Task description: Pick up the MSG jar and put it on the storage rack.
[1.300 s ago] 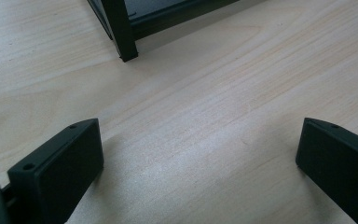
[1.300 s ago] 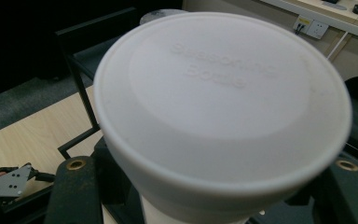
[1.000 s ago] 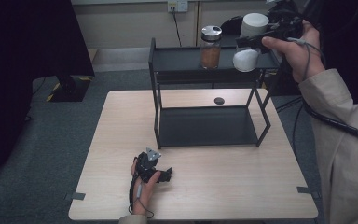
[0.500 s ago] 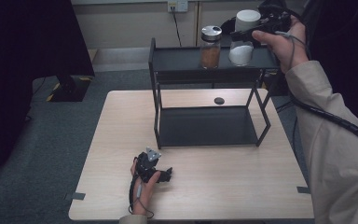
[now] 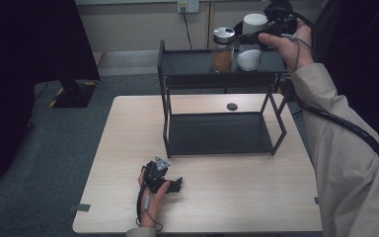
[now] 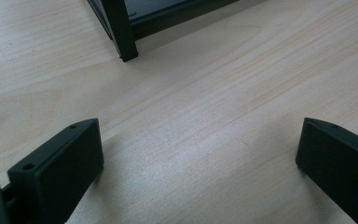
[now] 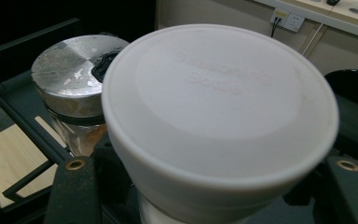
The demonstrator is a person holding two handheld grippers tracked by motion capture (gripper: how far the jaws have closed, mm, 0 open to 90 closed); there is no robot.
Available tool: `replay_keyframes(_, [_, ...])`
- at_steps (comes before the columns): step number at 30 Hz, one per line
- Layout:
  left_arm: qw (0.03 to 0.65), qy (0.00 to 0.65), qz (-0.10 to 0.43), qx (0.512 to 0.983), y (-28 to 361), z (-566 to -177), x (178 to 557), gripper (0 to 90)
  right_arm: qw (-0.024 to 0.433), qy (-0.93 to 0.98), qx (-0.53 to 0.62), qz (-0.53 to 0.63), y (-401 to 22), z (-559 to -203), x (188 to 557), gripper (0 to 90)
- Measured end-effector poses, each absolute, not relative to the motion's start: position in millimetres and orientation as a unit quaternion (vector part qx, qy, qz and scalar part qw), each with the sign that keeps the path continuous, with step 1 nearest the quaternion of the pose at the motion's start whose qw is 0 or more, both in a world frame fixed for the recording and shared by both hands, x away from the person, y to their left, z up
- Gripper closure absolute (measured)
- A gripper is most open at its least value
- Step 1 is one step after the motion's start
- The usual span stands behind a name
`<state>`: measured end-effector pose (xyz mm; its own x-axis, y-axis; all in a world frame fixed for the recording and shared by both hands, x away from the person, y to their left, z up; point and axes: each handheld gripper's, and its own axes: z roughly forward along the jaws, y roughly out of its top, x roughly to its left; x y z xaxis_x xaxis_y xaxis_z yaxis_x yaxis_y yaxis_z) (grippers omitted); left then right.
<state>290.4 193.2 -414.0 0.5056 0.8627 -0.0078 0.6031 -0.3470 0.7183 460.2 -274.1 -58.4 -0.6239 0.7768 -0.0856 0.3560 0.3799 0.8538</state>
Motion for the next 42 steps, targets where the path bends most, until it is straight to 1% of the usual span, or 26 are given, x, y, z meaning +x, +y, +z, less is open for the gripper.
replay_keyframes(15, [0.34, 0.459, 0.191, 0.799, 193, -414, 290, 0.0, 0.234, 0.781, 0.374, 0.442, -283, -65, 462, 33.5])
replay_keyframes(22, [0.339, 0.458, 0.191, 0.799, 193, -414, 291, 0.0, 0.244, 0.776, 0.374, 0.445, -280, -68, 459, 32.4])
replay_keyframes(23, [0.339, 0.458, 0.191, 0.799, 193, -414, 291, 0.0, 0.245, 0.775, 0.374, 0.446, -280, -68, 459, 30.5])
replay_keyframes(24, [0.339, 0.459, 0.191, 0.799, 193, -414, 290, 0.0, 0.248, 0.776, 0.376, 0.441, -278, -68, 458, 25.8])
replay_keyframes(25, [0.339, 0.458, 0.191, 0.799, 193, -414, 291, 0.0, 0.257, 0.777, 0.377, 0.435, -275, -67, 456, 18.1])
replay_keyframes(26, [0.34, 0.459, 0.191, 0.799, 193, -414, 290, 0.0, 0.259, 0.773, 0.381, 0.436, -274, -68, 455, 13.7])
replay_keyframes(27, [0.34, 0.459, 0.191, 0.798, 193, -414, 290, 0.0, 0.253, 0.773, 0.384, 0.437, -274, -67, 455, 10.7])
replay_keyframes(29, [0.34, 0.459, 0.191, 0.798, 193, -414, 290, 0.0, 0.256, 0.771, 0.388, 0.436, -273, -67, 452, 5.3])
replay_keyframes(34, [0.34, 0.459, 0.191, 0.798, 193, -414, 290, 0.0, 0.256, 0.764, 0.39, 0.445, -275, -70, 446, 0.0])
replay_keyframes(38, [0.34, 0.459, 0.191, 0.798, 193, -414, 290, 0.0, 0.255, 0.76, 0.393, 0.451, -276, -72, 440, 0.0])
replay_keyframes(42, [0.34, 0.459, 0.191, 0.798, 193, -414, 290, 0.0, 0.238, 0.757, 0.395, 0.462, -282, -74, 437, 0.0])
